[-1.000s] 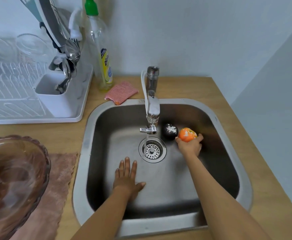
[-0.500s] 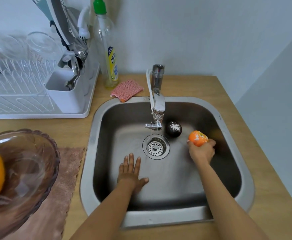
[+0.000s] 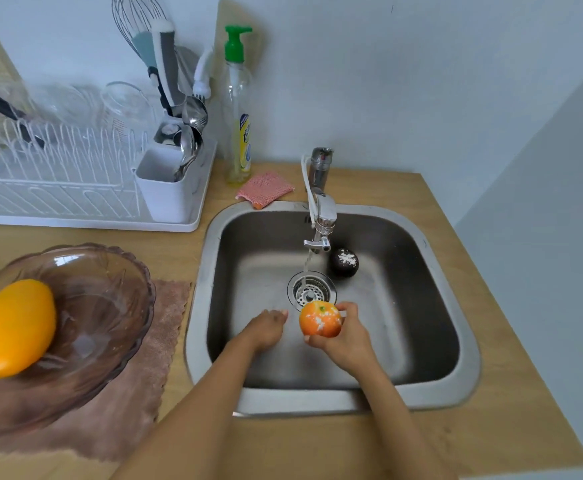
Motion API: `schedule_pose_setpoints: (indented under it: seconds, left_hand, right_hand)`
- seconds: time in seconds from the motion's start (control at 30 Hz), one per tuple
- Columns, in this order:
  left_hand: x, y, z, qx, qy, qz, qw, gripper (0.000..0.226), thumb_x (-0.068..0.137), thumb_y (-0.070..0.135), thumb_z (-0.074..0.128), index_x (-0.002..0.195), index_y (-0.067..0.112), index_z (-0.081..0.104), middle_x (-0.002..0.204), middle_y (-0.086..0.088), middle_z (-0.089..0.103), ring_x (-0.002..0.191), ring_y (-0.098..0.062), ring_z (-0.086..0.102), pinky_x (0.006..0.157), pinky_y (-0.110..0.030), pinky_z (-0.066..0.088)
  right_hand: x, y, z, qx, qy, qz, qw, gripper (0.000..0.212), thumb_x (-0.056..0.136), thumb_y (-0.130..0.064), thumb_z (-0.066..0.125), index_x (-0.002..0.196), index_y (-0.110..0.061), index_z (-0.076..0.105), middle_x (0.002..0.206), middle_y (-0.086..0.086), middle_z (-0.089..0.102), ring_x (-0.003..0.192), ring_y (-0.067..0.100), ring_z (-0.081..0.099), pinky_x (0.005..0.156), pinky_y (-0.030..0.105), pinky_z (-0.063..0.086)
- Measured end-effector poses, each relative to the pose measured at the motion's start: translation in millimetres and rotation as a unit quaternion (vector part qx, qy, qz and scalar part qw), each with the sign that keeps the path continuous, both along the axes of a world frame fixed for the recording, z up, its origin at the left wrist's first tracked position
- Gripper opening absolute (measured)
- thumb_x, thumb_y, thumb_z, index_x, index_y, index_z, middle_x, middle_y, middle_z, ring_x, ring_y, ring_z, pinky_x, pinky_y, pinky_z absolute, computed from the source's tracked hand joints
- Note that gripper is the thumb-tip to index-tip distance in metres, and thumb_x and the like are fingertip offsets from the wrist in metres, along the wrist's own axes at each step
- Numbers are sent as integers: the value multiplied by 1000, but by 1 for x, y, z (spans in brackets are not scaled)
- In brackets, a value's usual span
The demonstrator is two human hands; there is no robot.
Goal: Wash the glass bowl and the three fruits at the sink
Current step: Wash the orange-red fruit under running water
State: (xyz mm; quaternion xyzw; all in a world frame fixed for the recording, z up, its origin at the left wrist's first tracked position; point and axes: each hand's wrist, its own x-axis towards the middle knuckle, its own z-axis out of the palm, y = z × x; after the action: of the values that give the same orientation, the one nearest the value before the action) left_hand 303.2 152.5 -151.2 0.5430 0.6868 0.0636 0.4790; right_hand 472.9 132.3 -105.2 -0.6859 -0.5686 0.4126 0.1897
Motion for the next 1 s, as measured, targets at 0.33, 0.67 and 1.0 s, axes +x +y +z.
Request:
schedule_pose_setpoints:
  seconds: [0.33,0.67,1.0]
  left_hand:
    - [-2,-20,31,38,-161,111,980,58,95,62,25,135,24,41,112,-2,58,86,-13,61,67,-22,49]
    - [-3,13,18,55,-189,196,961,57,94,64,22,136,28,37,126,-8,50,108,-23,56,78,-31,49]
    - [10,17,21,127,-149,184,963,36,98,55,24,119,31,42,120,-6,52,107,-21,56,91,-36,48]
  right_hand:
    - [-25,6,-6,53,47,80,994,77,62,-26,89,124,-32,43,115,-3,57,96,17,61,69,10,45]
    - [-31,33,-12,17,219,-56,974,15,94,-33,57,107,-29,65,109,5,66,96,21,66,77,27,57]
    - [-50,55,-20,27,134,-138,981,28,89,-49,54,86,-21,59,89,-3,65,83,19,62,71,37,53]
